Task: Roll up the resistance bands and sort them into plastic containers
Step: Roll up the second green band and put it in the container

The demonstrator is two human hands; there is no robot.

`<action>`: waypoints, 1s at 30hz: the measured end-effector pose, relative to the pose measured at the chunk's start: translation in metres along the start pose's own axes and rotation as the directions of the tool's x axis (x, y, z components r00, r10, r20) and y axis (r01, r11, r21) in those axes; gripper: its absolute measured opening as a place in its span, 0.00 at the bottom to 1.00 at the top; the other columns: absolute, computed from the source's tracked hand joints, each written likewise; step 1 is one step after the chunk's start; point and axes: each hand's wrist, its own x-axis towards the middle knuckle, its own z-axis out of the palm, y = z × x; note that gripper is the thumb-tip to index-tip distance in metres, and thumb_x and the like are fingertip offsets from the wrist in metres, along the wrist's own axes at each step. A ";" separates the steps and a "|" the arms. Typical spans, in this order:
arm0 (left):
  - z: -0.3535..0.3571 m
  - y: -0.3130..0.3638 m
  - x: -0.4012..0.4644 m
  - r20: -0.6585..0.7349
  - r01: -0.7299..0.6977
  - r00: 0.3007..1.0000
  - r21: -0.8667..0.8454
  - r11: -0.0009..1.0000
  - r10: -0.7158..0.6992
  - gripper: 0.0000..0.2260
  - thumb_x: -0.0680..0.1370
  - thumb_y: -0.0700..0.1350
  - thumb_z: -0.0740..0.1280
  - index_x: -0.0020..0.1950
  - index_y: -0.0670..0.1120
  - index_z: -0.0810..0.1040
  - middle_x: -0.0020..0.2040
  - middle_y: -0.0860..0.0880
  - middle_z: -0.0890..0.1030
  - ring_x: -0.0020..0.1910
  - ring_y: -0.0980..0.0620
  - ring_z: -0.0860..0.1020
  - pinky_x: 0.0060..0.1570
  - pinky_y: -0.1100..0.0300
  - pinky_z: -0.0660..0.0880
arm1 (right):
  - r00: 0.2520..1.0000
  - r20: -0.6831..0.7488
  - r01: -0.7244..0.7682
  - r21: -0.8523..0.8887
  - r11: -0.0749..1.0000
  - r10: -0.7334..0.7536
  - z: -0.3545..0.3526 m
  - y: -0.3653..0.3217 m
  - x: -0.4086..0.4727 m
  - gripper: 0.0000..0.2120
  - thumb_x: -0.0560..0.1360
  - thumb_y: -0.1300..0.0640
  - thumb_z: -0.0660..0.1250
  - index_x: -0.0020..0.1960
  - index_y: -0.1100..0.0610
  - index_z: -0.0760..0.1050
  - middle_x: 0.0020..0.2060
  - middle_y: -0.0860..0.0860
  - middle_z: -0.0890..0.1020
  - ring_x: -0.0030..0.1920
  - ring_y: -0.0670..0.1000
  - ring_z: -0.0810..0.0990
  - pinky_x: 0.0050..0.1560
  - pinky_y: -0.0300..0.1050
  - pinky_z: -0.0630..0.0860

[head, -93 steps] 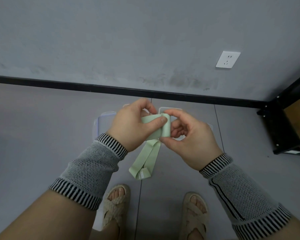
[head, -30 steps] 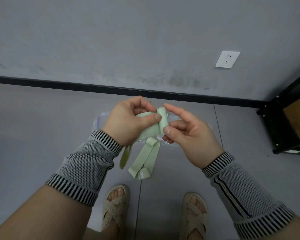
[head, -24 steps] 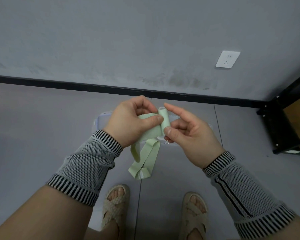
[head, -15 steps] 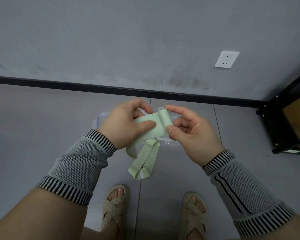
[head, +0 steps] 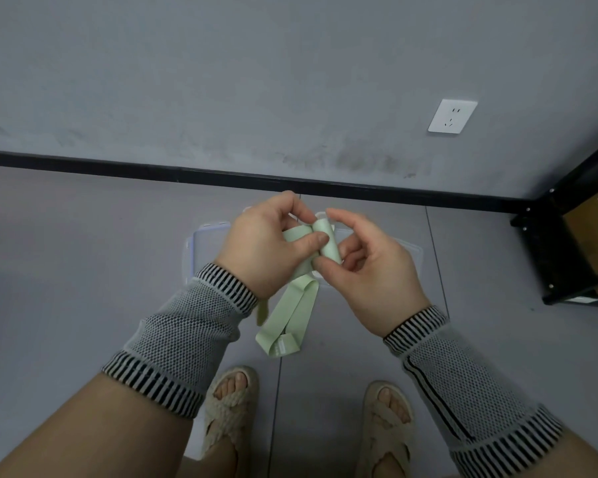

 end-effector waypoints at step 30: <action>-0.005 -0.010 -0.001 0.195 -0.040 0.980 0.030 0.999 0.033 0.09 0.74 0.49 0.70 0.47 0.57 0.70 0.32 0.55 0.80 0.29 0.60 0.74 0.34 0.62 0.71 | 0.956 0.207 -0.279 0.428 0.859 0.207 -0.011 0.001 0.009 0.16 0.73 0.67 0.67 0.59 0.55 0.77 0.39 0.52 0.84 0.37 0.47 0.80 0.40 0.39 0.76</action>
